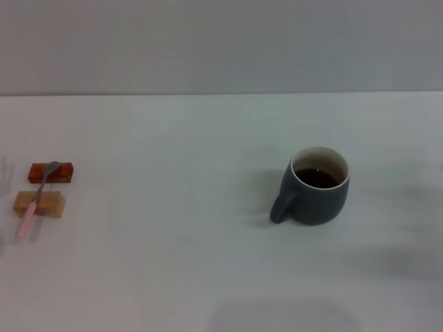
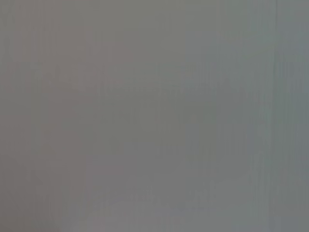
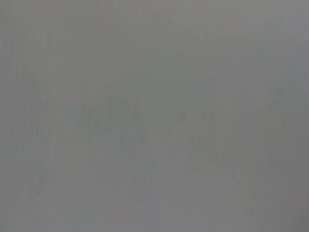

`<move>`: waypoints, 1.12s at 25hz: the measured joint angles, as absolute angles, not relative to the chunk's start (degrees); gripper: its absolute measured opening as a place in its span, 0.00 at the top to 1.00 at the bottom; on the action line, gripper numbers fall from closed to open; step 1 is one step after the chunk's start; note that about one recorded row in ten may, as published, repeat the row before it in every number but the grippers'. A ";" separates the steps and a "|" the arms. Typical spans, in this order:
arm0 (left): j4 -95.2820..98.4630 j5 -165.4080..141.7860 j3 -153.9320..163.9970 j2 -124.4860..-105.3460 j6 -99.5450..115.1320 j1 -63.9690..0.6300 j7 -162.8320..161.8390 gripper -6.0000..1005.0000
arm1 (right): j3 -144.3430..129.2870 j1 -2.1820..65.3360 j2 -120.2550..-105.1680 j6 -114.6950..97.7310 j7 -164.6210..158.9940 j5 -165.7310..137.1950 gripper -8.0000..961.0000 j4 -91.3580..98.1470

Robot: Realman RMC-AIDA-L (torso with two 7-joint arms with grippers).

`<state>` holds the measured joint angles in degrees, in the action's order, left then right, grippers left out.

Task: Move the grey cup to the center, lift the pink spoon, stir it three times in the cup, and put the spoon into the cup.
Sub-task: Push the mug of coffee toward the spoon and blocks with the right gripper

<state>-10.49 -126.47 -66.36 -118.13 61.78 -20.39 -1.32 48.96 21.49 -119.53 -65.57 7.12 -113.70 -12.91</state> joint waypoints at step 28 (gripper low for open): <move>-10.45 -126.47 -66.51 -117.94 60.64 -21.19 -1.32 0.18 | 48.96 22.10 -119.53 -64.72 7.12 -113.42 0.27 -13.10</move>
<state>-10.45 -126.47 -66.51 -117.94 60.64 -21.18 -1.32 48.96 22.10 -119.53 -64.72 7.12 -113.42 -13.10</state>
